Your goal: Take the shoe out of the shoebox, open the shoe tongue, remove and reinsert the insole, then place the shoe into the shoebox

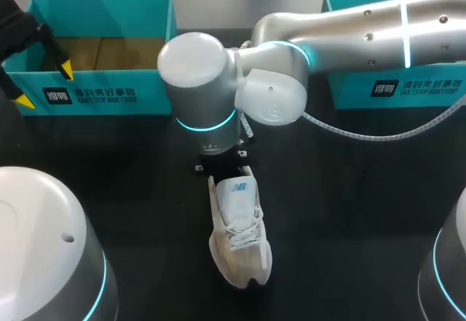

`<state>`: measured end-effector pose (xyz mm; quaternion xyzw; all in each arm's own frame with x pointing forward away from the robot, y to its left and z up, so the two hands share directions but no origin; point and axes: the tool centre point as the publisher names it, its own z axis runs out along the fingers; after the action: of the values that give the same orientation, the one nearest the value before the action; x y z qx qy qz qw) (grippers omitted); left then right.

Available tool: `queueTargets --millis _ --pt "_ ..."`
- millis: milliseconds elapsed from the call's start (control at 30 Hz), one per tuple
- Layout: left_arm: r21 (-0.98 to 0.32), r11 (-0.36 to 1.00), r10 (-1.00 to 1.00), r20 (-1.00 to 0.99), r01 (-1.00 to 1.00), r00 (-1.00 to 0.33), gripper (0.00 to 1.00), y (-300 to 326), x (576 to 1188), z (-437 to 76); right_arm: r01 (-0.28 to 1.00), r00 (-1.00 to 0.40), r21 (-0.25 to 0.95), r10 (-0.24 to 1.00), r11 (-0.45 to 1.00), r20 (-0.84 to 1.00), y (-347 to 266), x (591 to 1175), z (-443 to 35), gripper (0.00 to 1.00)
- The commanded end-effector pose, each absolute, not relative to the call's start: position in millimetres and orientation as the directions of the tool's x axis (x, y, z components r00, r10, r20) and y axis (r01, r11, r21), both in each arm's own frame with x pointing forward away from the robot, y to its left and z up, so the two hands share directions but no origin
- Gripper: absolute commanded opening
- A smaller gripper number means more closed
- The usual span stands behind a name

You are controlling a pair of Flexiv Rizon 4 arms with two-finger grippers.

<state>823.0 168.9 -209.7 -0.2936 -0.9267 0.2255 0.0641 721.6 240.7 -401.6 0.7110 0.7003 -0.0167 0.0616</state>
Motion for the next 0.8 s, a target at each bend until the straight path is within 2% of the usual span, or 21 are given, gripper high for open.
queueTargets --millis 33,233,300,567,800 --pt "-0.455 0.726 0.575 -0.011 0.516 -0.818 1.0 170 824 -209 0.992 0.095 0.092 0.99 -0.086 -0.101 235 716 -403 0.0" --pt "-0.455 0.726 0.575 -0.011 0.516 -0.818 1.0 170 824 -209 0.995 0.017 0.098 0.996 -0.008 -0.09 235 711 -379 0.0" --pt "-0.455 0.726 0.575 -0.011 0.516 -0.818 1.0 170 824 -209 0.995 -0.049 0.079 0.997 0.054 -0.067 233 712 -377 0.0" --pt "-0.455 0.726 0.575 -0.011 0.516 -0.818 1.0 170 824 -209 0.989 -0.144 0.01 0.987 0.145 -0.073 227 706 -369 0.0" --pt "-0.455 0.726 0.575 -0.011 0.516 -0.818 1.0 170 824 -209 0.99 -0.143 -0.016 0.987 0.143 -0.076 231 701 -366 0.0"
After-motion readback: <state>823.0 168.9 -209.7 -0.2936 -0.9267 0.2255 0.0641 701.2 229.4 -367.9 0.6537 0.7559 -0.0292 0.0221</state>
